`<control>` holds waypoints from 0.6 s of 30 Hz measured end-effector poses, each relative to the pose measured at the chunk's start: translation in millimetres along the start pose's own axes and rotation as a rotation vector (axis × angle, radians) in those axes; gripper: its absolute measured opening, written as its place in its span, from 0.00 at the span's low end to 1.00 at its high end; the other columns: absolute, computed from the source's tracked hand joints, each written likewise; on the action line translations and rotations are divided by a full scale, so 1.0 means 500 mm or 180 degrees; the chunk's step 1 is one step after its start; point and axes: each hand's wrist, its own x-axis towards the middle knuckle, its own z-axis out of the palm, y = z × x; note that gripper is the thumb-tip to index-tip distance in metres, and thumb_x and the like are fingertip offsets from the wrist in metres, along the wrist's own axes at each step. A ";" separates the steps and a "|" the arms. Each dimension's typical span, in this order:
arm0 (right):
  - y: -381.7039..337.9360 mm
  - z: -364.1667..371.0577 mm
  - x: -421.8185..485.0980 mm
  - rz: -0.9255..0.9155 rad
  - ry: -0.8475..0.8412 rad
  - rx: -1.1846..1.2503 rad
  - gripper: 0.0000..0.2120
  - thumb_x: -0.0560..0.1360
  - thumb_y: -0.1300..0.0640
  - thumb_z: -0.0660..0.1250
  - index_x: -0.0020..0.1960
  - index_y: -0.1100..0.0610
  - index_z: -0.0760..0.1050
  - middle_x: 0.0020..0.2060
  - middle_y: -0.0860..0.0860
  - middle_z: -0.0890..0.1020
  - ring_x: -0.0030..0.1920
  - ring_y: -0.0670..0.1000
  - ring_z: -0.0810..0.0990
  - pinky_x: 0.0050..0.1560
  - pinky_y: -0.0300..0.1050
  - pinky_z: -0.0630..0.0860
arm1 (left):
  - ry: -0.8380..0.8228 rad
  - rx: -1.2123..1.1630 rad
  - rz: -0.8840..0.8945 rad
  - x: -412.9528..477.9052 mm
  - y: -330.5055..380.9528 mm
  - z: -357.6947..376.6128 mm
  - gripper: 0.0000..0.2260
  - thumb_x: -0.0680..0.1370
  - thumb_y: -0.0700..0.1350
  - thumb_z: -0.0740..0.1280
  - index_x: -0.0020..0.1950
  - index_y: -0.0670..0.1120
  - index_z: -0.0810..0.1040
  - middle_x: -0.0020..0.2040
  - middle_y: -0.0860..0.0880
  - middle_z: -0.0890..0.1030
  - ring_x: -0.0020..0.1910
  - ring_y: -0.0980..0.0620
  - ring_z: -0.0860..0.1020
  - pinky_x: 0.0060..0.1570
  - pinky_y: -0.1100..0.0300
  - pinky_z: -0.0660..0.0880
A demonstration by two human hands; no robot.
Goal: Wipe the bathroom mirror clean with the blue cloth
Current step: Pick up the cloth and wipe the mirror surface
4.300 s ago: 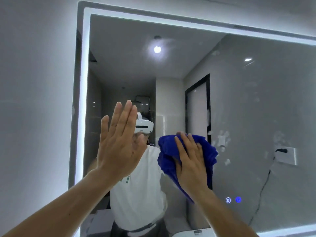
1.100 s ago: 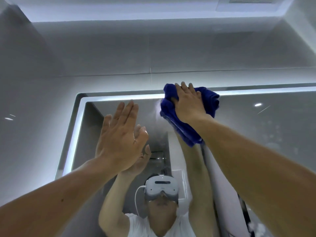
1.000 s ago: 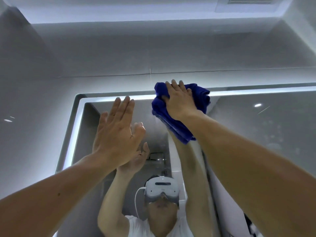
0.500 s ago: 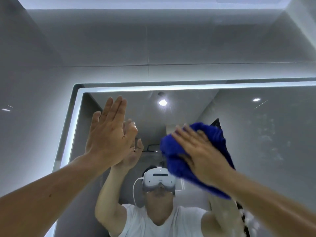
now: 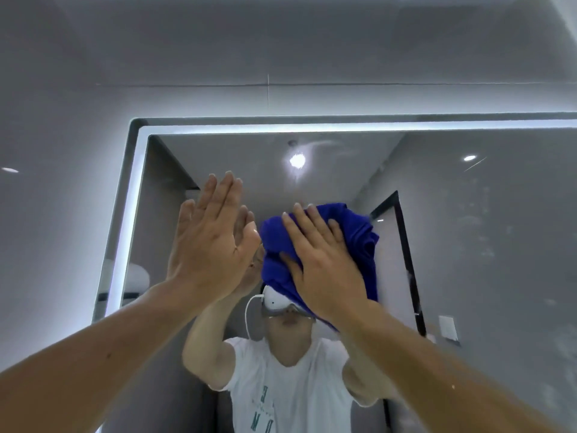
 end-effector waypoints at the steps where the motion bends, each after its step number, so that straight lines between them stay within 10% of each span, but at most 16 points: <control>1: -0.015 0.010 -0.048 -0.0019 -0.0019 -0.0008 0.26 0.83 0.44 0.48 0.78 0.52 0.55 0.78 0.49 0.57 0.78 0.51 0.50 0.77 0.53 0.48 | -0.0024 -0.0015 -0.0007 -0.016 0.004 0.003 0.33 0.76 0.58 0.42 0.81 0.48 0.49 0.81 0.53 0.47 0.78 0.57 0.41 0.77 0.48 0.45; 9: -0.053 0.042 -0.319 -0.0401 -0.0387 -0.0075 0.27 0.80 0.45 0.51 0.77 0.53 0.59 0.76 0.50 0.62 0.77 0.53 0.58 0.73 0.53 0.55 | -0.0225 0.0040 -0.0059 -0.133 0.028 0.023 0.31 0.78 0.55 0.47 0.80 0.47 0.50 0.81 0.52 0.48 0.79 0.57 0.42 0.77 0.46 0.48; 18: 0.007 -0.007 -0.047 0.0928 0.0180 0.0201 0.25 0.84 0.51 0.49 0.79 0.52 0.50 0.79 0.51 0.53 0.79 0.53 0.46 0.75 0.51 0.39 | -0.0170 0.0076 -0.0129 -0.208 0.042 0.017 0.31 0.78 0.53 0.48 0.80 0.45 0.51 0.80 0.51 0.48 0.79 0.56 0.41 0.77 0.49 0.44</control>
